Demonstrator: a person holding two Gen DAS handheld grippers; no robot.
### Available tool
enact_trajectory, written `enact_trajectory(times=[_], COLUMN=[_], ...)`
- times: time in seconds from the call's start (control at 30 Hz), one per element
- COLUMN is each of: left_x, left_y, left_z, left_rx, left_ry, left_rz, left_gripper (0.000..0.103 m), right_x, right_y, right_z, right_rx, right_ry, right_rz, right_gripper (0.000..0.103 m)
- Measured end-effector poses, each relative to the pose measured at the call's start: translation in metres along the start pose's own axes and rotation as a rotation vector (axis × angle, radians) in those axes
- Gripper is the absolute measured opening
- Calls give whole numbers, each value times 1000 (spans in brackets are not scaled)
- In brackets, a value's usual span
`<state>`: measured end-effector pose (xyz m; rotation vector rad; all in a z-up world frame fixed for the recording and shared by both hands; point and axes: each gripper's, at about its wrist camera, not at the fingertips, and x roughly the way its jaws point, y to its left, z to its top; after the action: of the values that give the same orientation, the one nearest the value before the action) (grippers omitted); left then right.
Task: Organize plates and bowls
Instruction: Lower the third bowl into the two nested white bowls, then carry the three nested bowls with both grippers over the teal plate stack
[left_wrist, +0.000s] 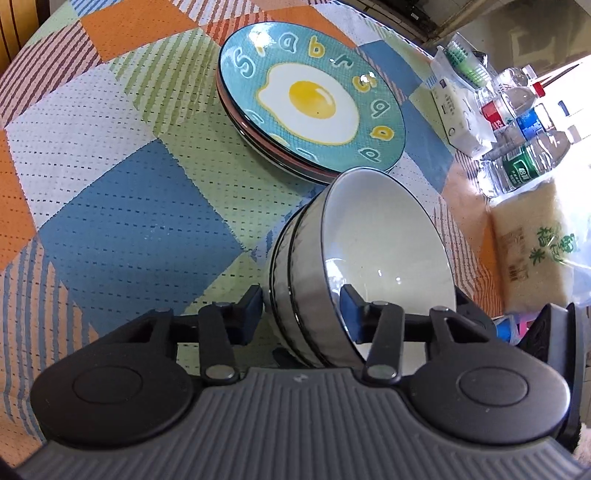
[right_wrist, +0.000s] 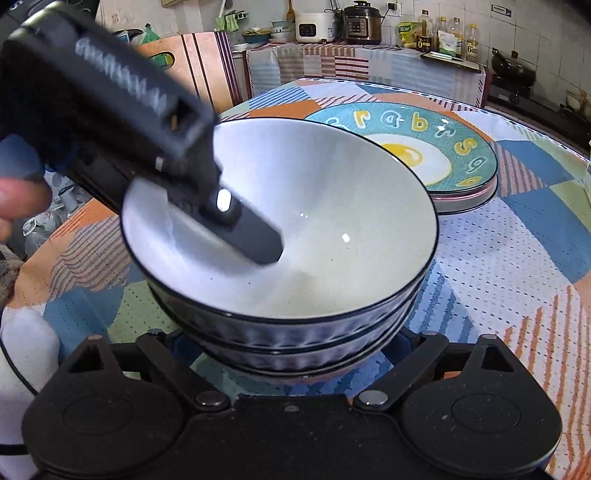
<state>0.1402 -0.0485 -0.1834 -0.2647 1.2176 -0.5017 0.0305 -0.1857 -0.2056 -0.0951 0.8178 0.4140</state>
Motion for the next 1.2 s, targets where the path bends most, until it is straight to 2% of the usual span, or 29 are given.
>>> enact_trajectory(times=[0.37, 0.67, 0.93, 1.2], left_x=[-1, -7, -30, -59], left_y=[1, -12, -27, -45], left_z=[-9, -16, -24, -17], left_rx=[-21, 13, 48, 98], left_ry=[-44, 0, -1, -48], left_rz=[3, 48, 42, 49], left_gripper=[45, 45, 45, 45], right_x=[2, -8, -28, -49], right_y=[3, 11, 14, 15], right_z=[-12, -21, -18, -1], right_rx=[-17, -32, -48, -73], right_ry=[-97, -101, -132, -182], right_rz=[-11, -11, -20, -41], right_gripper=[100, 100, 100, 100])
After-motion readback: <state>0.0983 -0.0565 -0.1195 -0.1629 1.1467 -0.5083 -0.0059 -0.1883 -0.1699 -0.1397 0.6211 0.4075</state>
